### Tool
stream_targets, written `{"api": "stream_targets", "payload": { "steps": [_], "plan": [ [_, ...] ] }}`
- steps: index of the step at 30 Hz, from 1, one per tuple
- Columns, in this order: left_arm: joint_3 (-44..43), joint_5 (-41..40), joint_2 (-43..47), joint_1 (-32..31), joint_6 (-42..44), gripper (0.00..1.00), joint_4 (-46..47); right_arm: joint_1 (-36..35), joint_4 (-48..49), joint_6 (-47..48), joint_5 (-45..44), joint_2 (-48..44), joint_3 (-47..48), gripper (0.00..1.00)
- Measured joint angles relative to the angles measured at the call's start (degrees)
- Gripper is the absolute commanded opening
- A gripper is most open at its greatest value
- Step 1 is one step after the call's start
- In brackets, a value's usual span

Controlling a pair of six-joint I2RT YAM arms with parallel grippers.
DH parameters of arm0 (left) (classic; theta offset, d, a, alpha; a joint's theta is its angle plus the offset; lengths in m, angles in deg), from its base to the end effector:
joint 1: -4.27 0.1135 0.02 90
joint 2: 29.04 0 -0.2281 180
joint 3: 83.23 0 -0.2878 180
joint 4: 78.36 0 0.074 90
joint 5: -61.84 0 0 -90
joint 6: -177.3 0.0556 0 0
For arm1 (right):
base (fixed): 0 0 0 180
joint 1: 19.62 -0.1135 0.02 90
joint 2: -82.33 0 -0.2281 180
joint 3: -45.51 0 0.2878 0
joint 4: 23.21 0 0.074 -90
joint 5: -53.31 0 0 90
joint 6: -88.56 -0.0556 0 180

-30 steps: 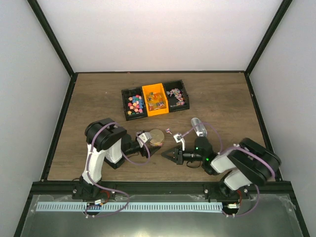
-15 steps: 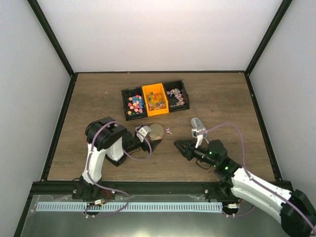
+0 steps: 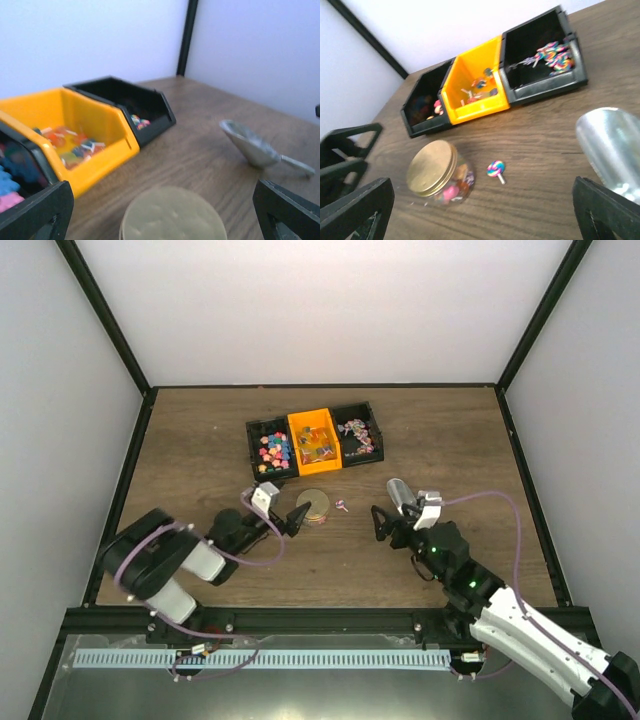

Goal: Pack the candies
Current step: Reset both arms

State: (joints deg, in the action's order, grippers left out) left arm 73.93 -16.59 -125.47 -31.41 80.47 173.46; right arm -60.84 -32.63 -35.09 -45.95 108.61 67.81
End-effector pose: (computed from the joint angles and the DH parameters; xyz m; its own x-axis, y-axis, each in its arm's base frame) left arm 0.2008 -0.1579 0.0601 -0.1122 -0.0628 -0.9917 0.7261 0.6762 -0.1250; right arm 0.1774 0.1435 0.1647 -0.4402 0.3414 -0.8304 -0.3468 0.7885 0.5080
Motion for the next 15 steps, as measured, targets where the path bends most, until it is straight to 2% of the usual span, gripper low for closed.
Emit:
{"api": "stream_targets", "payload": {
  "steps": [6,10,15],
  "plan": [
    [0.2,-6.3,23.6,-1.4,-0.9,1.00,-18.7,0.0,-4.8,0.7,-8.5,5.3,7.5,1.00],
    [0.1,-12.8,42.4,-2.1,-2.1,1.00,-34.7,0.0,-7.2,1.4,-13.0,8.4,12.4,1.00],
    [-0.6,-21.4,58.8,-2.2,-6.3,1.00,-55.1,0.0,-10.6,2.6,-15.8,10.7,17.7,1.00]
  ]
}}
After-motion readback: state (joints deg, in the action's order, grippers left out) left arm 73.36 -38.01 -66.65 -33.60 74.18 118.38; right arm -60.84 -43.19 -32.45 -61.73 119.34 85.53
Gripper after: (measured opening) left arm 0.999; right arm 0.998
